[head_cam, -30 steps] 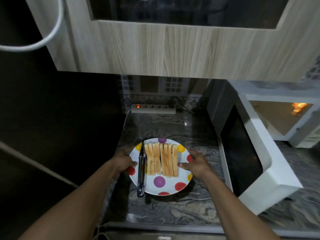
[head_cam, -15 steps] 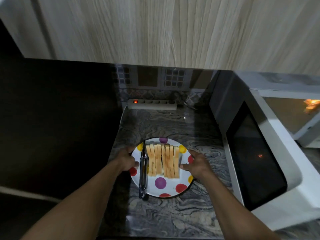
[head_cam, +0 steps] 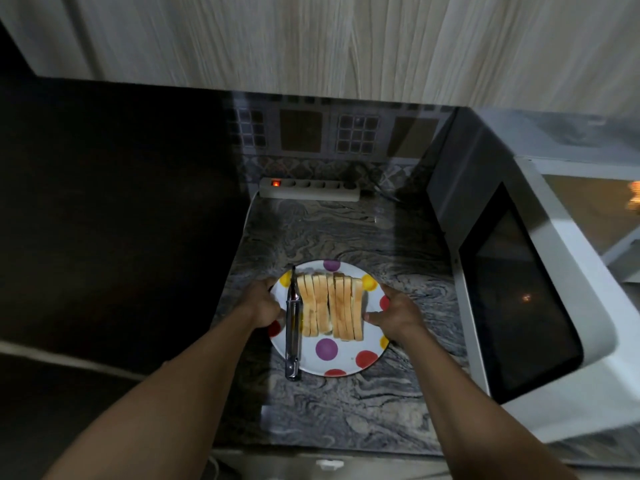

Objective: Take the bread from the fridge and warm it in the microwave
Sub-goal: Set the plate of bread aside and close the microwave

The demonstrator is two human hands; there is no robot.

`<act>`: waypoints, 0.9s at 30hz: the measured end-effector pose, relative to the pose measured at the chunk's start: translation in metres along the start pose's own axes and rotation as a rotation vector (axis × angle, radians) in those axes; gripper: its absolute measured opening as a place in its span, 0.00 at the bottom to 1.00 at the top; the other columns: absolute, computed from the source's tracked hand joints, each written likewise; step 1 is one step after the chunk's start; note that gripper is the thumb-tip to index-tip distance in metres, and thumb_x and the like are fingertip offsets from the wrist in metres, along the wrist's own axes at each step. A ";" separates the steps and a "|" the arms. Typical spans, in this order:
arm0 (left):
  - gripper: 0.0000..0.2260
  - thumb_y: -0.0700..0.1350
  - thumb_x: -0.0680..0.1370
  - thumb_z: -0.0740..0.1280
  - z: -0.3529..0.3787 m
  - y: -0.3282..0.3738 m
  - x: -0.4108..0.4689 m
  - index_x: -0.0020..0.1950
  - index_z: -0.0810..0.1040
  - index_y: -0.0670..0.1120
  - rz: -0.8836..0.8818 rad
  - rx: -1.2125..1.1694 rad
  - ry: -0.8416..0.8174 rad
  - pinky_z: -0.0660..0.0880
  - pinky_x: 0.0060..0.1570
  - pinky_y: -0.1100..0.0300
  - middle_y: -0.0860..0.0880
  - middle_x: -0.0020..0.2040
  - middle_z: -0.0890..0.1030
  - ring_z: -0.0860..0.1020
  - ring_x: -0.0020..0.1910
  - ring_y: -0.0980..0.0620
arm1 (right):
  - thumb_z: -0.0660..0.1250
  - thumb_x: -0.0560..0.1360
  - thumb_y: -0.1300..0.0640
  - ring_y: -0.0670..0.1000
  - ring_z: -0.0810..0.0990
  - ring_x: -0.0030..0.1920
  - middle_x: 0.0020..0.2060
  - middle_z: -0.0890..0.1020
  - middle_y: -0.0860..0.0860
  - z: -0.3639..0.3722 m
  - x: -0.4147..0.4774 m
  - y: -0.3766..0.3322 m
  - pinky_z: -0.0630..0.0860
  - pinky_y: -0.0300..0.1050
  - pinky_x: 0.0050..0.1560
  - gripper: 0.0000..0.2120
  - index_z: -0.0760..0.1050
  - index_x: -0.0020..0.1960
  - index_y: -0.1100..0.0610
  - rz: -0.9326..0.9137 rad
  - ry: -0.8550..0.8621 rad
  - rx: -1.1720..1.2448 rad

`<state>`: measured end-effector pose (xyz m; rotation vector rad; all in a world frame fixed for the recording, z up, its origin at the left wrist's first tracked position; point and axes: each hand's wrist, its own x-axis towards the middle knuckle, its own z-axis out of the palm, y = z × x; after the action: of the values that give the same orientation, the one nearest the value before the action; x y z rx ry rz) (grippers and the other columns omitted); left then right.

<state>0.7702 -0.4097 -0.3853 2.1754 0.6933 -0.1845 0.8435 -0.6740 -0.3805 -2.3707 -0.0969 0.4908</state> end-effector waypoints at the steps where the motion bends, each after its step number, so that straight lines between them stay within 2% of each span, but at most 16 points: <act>1: 0.26 0.34 0.69 0.74 0.001 -0.001 0.001 0.66 0.76 0.46 0.012 0.010 0.006 0.79 0.55 0.50 0.45 0.59 0.82 0.80 0.53 0.44 | 0.79 0.69 0.54 0.56 0.80 0.60 0.63 0.81 0.54 0.000 -0.001 0.001 0.78 0.48 0.58 0.34 0.72 0.72 0.55 -0.007 0.000 -0.009; 5: 0.28 0.36 0.68 0.74 0.006 -0.011 0.011 0.66 0.76 0.50 -0.004 0.046 0.014 0.80 0.53 0.50 0.48 0.58 0.82 0.81 0.52 0.46 | 0.78 0.70 0.50 0.56 0.76 0.65 0.68 0.77 0.54 -0.001 0.000 -0.002 0.76 0.45 0.59 0.39 0.66 0.76 0.55 -0.005 -0.017 -0.086; 8: 0.21 0.37 0.65 0.74 0.010 -0.020 0.022 0.56 0.79 0.52 -0.008 0.066 0.050 0.81 0.50 0.49 0.49 0.52 0.84 0.82 0.48 0.47 | 0.77 0.70 0.46 0.56 0.76 0.66 0.69 0.76 0.53 -0.001 0.000 -0.003 0.76 0.45 0.60 0.42 0.63 0.78 0.53 0.013 -0.027 -0.157; 13: 0.21 0.37 0.68 0.73 0.013 -0.020 0.020 0.60 0.79 0.50 0.007 0.090 0.082 0.80 0.53 0.48 0.47 0.55 0.83 0.81 0.52 0.44 | 0.74 0.74 0.47 0.57 0.68 0.73 0.75 0.69 0.55 -0.003 -0.001 -0.006 0.71 0.45 0.66 0.43 0.54 0.81 0.56 0.041 -0.064 -0.200; 15: 0.21 0.36 0.69 0.72 0.012 -0.018 0.016 0.61 0.78 0.49 0.006 0.074 0.090 0.79 0.54 0.47 0.44 0.58 0.82 0.80 0.54 0.42 | 0.71 0.76 0.46 0.58 0.67 0.73 0.74 0.70 0.54 -0.001 -0.005 -0.008 0.70 0.48 0.68 0.40 0.56 0.81 0.54 0.047 -0.060 -0.187; 18: 0.13 0.37 0.72 0.67 0.002 -0.004 0.004 0.55 0.79 0.48 0.010 0.123 0.150 0.80 0.51 0.48 0.40 0.54 0.81 0.80 0.52 0.39 | 0.65 0.80 0.47 0.60 0.68 0.72 0.73 0.70 0.55 -0.005 -0.019 -0.017 0.71 0.50 0.68 0.34 0.56 0.81 0.51 0.075 0.002 -0.158; 21: 0.17 0.43 0.73 0.66 -0.011 0.026 -0.021 0.62 0.77 0.49 0.031 0.207 0.253 0.78 0.54 0.47 0.41 0.56 0.80 0.79 0.55 0.38 | 0.61 0.81 0.50 0.61 0.68 0.72 0.74 0.68 0.59 -0.017 -0.039 -0.030 0.70 0.52 0.68 0.29 0.58 0.80 0.51 0.091 0.072 -0.175; 23: 0.17 0.44 0.73 0.65 -0.015 0.049 -0.037 0.62 0.77 0.50 0.103 0.208 0.302 0.78 0.54 0.47 0.42 0.57 0.80 0.78 0.56 0.38 | 0.61 0.80 0.53 0.61 0.71 0.69 0.71 0.68 0.61 -0.027 -0.056 -0.042 0.71 0.50 0.66 0.25 0.64 0.76 0.54 0.093 0.099 -0.190; 25: 0.16 0.42 0.74 0.65 -0.016 0.074 -0.051 0.61 0.78 0.48 0.199 0.171 0.323 0.77 0.54 0.50 0.41 0.57 0.80 0.77 0.57 0.38 | 0.62 0.78 0.55 0.62 0.74 0.65 0.67 0.71 0.61 -0.041 -0.077 -0.056 0.73 0.49 0.61 0.20 0.71 0.70 0.56 0.098 0.147 -0.220; 27: 0.16 0.40 0.76 0.65 -0.015 0.099 -0.062 0.63 0.78 0.48 0.288 0.147 0.340 0.75 0.54 0.52 0.42 0.58 0.81 0.78 0.58 0.40 | 0.64 0.77 0.55 0.62 0.74 0.64 0.66 0.72 0.60 -0.052 -0.100 -0.072 0.73 0.51 0.60 0.18 0.73 0.66 0.56 0.087 0.193 -0.246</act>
<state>0.7702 -0.4748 -0.2867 2.4475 0.5540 0.2993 0.7749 -0.6733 -0.2655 -2.6599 0.0364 0.3023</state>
